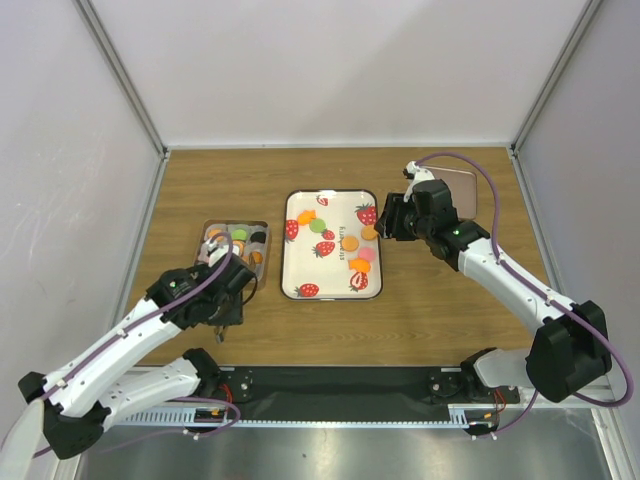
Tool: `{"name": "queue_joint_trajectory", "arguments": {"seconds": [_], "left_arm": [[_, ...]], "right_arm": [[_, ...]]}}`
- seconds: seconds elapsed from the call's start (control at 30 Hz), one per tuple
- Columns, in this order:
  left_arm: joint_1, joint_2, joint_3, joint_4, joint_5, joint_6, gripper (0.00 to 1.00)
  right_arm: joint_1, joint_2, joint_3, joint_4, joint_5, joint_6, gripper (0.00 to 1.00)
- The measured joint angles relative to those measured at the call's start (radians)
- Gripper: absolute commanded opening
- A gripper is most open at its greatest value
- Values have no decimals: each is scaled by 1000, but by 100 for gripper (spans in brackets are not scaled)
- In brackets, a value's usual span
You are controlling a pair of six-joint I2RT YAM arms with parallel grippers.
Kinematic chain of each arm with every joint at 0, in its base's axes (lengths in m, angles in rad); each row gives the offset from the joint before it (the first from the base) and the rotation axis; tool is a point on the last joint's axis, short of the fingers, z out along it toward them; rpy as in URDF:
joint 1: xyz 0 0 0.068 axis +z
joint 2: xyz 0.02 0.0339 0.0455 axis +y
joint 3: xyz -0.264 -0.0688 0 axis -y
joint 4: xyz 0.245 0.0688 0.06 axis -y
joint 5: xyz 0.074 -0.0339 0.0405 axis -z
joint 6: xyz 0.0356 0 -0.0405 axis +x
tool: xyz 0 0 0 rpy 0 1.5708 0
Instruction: Pack the cookies
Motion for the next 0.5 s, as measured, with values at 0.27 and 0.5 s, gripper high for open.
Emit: {"name": "queue_joint_trajectory", "arguments": {"seconds": [0.27,0.5], "left_arm": [[27,29,-23,29,11,9,40],[42,45,-24,48,31,29,40]], "right_arm": [[1,1,0,0,0,0,53],[2,1,0,0,0,0,53]]}}
